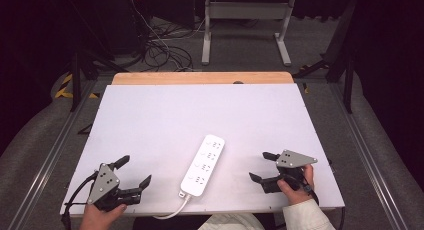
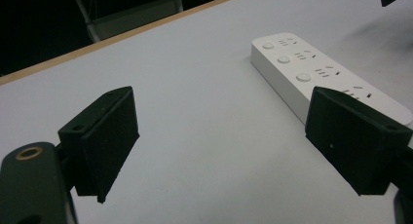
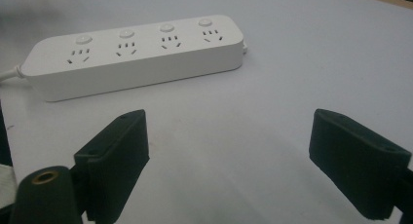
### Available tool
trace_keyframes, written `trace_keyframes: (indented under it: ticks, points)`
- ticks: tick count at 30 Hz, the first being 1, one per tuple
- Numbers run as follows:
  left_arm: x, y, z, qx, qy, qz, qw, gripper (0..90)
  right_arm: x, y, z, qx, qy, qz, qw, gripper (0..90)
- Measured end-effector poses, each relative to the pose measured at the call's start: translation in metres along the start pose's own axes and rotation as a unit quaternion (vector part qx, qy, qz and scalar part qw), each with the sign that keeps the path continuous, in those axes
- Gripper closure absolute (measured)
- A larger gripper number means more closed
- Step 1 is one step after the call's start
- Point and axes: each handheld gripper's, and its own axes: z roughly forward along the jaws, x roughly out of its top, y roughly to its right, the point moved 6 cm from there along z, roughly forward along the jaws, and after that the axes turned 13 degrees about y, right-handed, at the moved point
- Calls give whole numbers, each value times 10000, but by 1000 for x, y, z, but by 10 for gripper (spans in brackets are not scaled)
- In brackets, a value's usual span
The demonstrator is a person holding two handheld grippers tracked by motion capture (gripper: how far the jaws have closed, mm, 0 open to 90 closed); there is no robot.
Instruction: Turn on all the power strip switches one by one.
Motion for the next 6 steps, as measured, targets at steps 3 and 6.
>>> trace_keyframes:
  ticks: [3, 6]
  points:
    - [-1, 1, 0, -2, -21, -14, 10000, 126, 0, 0, 0, -16, -14, 11, 10000, 146]
    - [-1, 1, 1, -17, -35, 41, 10000, 125, 0, 0, 0, -30, -12, 19, 10000, 147]
